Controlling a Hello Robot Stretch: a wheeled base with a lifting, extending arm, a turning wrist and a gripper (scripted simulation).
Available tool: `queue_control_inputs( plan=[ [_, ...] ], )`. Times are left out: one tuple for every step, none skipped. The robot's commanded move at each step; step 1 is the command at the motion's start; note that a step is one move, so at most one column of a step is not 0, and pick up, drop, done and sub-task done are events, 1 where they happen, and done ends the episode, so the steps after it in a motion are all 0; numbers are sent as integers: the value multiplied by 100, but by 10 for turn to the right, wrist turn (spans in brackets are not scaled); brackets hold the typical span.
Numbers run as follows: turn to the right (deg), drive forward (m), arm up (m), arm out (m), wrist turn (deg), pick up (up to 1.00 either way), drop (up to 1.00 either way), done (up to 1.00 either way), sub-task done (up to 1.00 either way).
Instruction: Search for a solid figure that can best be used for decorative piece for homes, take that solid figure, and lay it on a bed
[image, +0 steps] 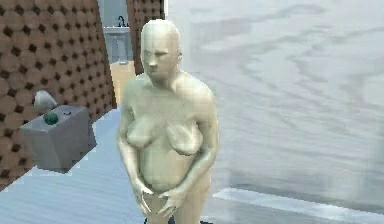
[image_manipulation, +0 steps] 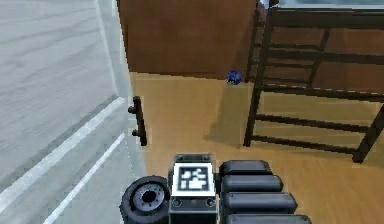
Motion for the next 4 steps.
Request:
queue_control_inputs(
  plan=[
    [-450, 0, 0, 0, 0, 0, 0, 0, 0],
    [-300, 0, 0, 0, 0, 0, 0, 0, 0],
    [0, 45, 0, 0, 0, 0, 0, 0, 0],
    [-450, 0, 0, 0, 0, 0, 0, 0, 0]
  ],
)
